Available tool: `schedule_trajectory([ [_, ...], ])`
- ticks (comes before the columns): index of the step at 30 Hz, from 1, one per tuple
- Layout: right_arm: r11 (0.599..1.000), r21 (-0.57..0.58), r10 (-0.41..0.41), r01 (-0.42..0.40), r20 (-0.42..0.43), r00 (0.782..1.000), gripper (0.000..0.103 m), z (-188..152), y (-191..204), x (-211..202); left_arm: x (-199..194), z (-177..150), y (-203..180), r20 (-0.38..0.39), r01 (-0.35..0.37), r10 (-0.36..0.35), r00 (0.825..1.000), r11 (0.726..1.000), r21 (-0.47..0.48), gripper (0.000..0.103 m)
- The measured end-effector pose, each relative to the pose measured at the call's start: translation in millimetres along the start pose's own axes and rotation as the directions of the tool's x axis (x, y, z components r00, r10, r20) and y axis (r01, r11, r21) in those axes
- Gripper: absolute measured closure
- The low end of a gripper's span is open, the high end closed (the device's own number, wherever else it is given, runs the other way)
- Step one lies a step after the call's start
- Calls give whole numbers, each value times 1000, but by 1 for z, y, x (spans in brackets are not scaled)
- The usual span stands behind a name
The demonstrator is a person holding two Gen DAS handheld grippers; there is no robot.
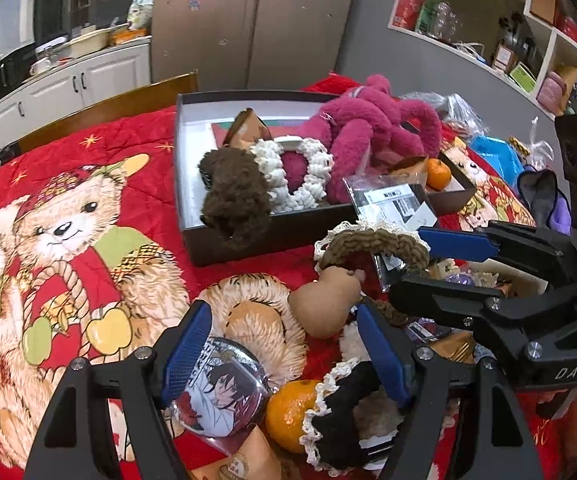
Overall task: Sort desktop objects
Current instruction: 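Grasp the brown braided ring with right while left grasps a tan egg-shaped plush, then carry the tan egg plush with left and braided ring with right toward the box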
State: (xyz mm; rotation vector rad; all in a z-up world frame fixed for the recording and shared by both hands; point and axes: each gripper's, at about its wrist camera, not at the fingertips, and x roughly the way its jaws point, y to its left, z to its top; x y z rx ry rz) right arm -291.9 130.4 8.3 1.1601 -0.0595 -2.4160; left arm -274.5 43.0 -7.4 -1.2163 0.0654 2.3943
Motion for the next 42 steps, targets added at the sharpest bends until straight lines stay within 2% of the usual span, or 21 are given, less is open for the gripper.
schedule_trajectory([
  [4,1000,10,29,-28,-28,999,69,-1,0,7,9,6,-7,-14,-19,20,1000,997,71,26],
  [6,1000,14,12,-11,-38,999,84,-2,-2,10,13,8,-8,-17,-2,3,1000,997,79,26],
  [8,1000,19,10,-9,-43,999,91,-3,-5,12,15,10,-9,-28,25,-23,999,996,80,26],
  [11,998,53,24,-22,-21,999,93,0,-11,8,19,12,-11,-37,59,-56,998,995,82,26],
  [13,997,70,40,-39,-4,999,93,3,-13,1,25,14,-13,-68,98,-93,993,992,75,31],
  [17,997,72,30,-34,49,998,93,11,-14,-20,32,16,-14,-108,143,-138,985,989,43,62],
  [26,998,46,34,-41,137,990,93,23,-8,-64,23,12,-19,-68,91,-87,994,994,55,62],
  [35,997,60,41,-51,160,986,93,25,-12,-78,-3,6,-21,-13,26,-26,1000,997,77,62],
  [39,996,59,49,-60,177,983,93,28,-10,-85,-21,7,-20,32,-9,7,999,997,73,62],
  [42,997,52,47,-58,199,979,93,29,-8,-95,-35,13,-23,88,-70,65,994,996,56,62],
])
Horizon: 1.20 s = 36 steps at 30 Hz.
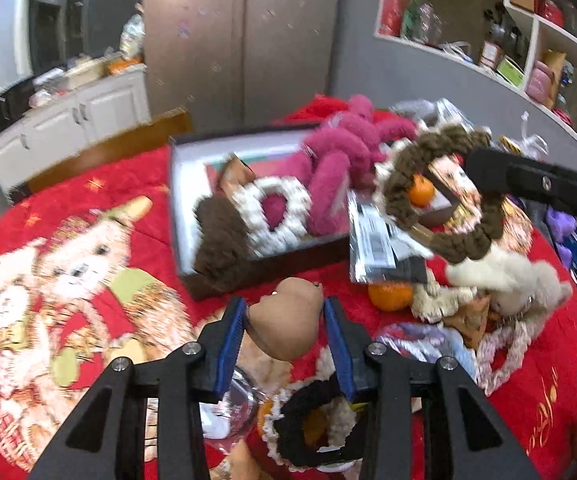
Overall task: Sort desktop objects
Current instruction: 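Carry the tan egg plush with left and braided ring with right toward the box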
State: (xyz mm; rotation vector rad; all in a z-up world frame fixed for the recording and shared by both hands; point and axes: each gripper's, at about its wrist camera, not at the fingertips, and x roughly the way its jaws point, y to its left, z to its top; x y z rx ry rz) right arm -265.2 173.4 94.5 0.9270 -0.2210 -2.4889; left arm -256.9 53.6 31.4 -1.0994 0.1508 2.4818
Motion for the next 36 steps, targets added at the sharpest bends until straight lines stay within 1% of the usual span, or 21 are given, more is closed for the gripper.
schedule_trajectory([
  [4,1000,-2,-5,5,26,1000,93,4,1,-12,-14,7,-5,67,-93,93,993,996,-7,62],
  [6,1000,-1,-7,7,37,999,93,6,1,-16,-15,10,-7,57,-117,117,991,993,-13,62],
  [9,1000,-7,-13,14,42,999,93,6,2,-19,-19,11,-6,66,-109,110,992,994,-17,62],
  [12,1000,-13,-14,14,43,999,93,7,4,-20,-19,12,-9,74,-128,127,989,992,1,62],
  [14,1000,-18,-11,12,44,999,93,7,6,-21,-22,10,-13,72,-128,127,989,992,8,62],
  [19,1000,-27,-11,12,45,999,93,7,8,-22,-26,9,-10,80,-120,120,989,993,-7,62],
  [22,1000,-27,-13,15,44,999,93,7,7,-22,-28,11,-4,85,-107,109,990,994,-36,62],
  [24,1000,-25,-18,19,45,999,93,8,6,-22,-28,14,-2,87,-103,107,990,993,-50,62],
  [27,999,-22,-23,24,45,999,93,10,6,-20,-28,20,-1,99,-121,126,987,991,-49,62],
  [29,999,-27,-39,40,51,998,93,12,8,-18,-27,25,-1,107,-108,115,988,992,-66,62],
  [32,998,-38,-48,50,67,997,93,17,12,-19,-28,31,-1,117,-103,112,987,992,-80,62],
  [36,996,-55,-59,65,102,993,93,31,18,-18,-24,49,4,131,-116,130,983,987,-111,62],
])
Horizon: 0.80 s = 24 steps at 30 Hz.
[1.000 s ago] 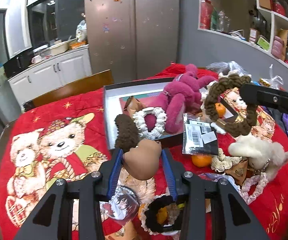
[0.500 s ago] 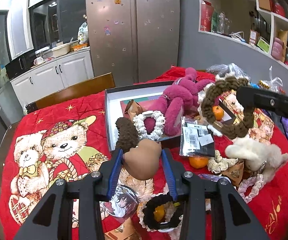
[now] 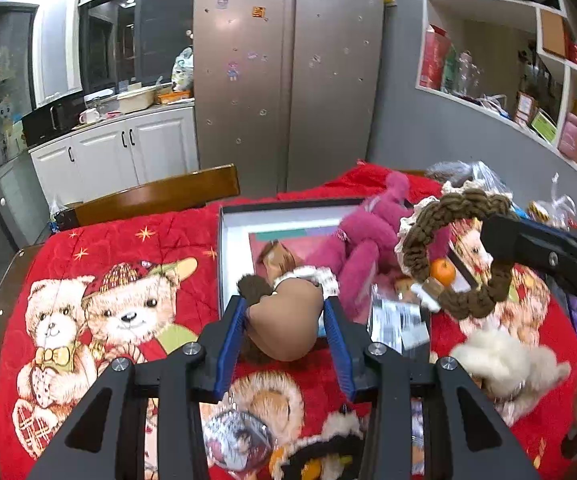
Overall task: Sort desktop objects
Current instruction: 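Carry the tan egg plush with left and braided ring with right toward the box, then lower the egg plush with left and braided ring with right over the box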
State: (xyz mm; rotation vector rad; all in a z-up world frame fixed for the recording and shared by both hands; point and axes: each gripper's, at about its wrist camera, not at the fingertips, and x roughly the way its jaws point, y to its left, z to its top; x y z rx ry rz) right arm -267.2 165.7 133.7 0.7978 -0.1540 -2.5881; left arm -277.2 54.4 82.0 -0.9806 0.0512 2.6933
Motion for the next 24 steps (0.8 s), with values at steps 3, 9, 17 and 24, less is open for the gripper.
schedule_trajectory([
  [3,997,-39,-68,69,29,997,93,10,5,5,7,14,4,14,-6,7,1000,1000,-19,62],
  [9,992,-46,-116,117,25,993,93,34,-2,35,36,46,14,9,-22,23,1000,999,-36,62],
  [17,991,32,-127,127,-9,992,93,63,-35,95,92,80,17,-9,-64,64,998,998,-28,62],
  [24,984,60,-164,167,-53,985,93,66,-55,153,143,77,40,-110,-66,58,992,995,-73,62],
])
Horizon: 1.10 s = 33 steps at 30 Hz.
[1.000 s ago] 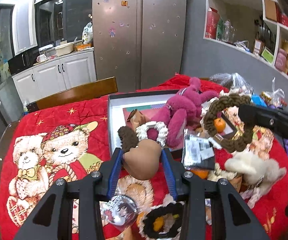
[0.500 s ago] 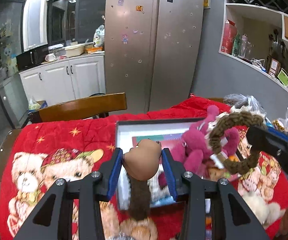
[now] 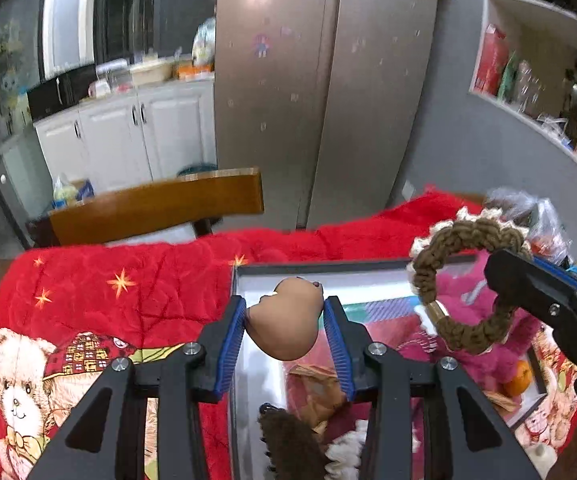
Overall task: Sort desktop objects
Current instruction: 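Lower the egg plush with left and braided ring with right over the box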
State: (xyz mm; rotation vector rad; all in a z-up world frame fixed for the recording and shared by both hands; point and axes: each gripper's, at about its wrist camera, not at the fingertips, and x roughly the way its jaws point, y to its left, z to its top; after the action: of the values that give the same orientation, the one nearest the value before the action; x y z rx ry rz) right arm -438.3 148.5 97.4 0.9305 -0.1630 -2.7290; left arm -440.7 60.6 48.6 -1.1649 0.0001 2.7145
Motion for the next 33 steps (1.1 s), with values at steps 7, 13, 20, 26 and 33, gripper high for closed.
schedule_trajectory([
  [7,1000,16,11,-10,-72,997,93,-4,-10,49,18,4,4,-28,27,-27,999,1000,1,62],
  [13,999,35,1,3,-96,995,93,-10,-17,60,27,1,3,-55,30,-30,998,1000,3,62],
  [20,999,39,3,1,-110,994,93,-14,-14,67,30,-1,2,-63,26,-25,998,1000,10,62],
  [26,1000,28,-2,6,-120,993,93,-18,-11,68,32,-2,4,-78,28,-28,997,1000,-1,62],
  [33,999,33,-2,6,-122,993,93,-20,-12,66,33,-4,3,-82,19,-18,996,1000,6,62],
])
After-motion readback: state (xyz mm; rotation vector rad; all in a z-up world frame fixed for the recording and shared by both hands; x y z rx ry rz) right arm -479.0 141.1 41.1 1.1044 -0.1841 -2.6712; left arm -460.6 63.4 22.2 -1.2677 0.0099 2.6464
